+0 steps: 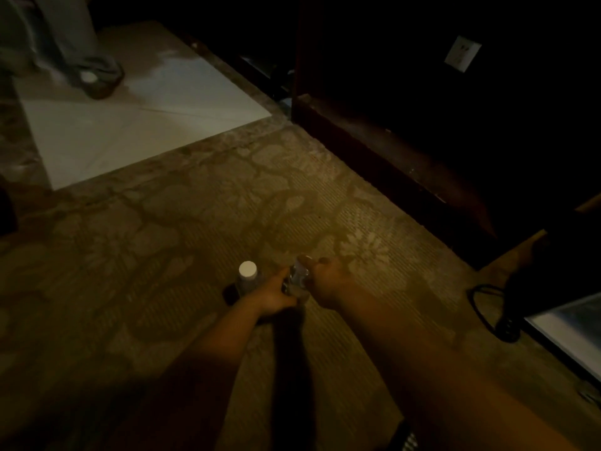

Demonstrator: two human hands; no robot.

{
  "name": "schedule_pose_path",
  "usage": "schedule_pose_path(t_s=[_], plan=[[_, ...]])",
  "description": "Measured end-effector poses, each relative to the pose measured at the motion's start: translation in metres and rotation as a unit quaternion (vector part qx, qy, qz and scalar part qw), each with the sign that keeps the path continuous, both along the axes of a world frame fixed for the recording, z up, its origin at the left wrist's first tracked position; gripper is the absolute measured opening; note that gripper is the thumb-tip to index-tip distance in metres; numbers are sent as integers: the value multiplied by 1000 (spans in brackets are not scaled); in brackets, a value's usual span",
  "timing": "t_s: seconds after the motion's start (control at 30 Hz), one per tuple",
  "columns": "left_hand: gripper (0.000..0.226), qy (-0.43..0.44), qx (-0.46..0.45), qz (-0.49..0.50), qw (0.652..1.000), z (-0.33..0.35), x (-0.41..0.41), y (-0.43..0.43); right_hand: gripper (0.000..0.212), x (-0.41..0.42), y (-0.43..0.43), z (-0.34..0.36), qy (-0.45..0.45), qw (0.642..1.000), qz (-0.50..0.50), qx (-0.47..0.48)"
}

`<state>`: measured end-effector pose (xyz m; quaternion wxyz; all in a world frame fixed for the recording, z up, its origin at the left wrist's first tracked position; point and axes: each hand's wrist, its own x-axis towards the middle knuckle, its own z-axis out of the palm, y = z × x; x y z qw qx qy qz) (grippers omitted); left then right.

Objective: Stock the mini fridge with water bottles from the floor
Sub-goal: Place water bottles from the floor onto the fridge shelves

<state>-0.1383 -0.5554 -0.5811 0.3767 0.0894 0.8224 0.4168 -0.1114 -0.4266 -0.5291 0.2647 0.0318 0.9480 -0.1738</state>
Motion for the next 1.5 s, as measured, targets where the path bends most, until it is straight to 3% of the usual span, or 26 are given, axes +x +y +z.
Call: schedule_pose_path(t_s=[0.27,0.4,0.57,0.9,1.13,1.23,1.5], plan=[[73,-36,24,20,999,-7,10,8,43,17,10,-16,35,993,-91,-70],[74,-29,38,5,999,-11,27,18,49,37,25,-22,27,992,-98,-74],[81,6,67,23,997,-13,40,44,42,37,45,2,19,995,-75,-64],[51,27,97,-41,994,49,74,121,31,61,115,91,1,999,22,32],[54,67,163,-49,983,101,102,164,27,109,158,156,76,995,3,68],[43,119,181,-104,971,133,116,187,33,144,184,182,132,989,-38,61],[45,220,205,-182,936,203,160,270,42,224,252,227,282,941,-186,-4]])
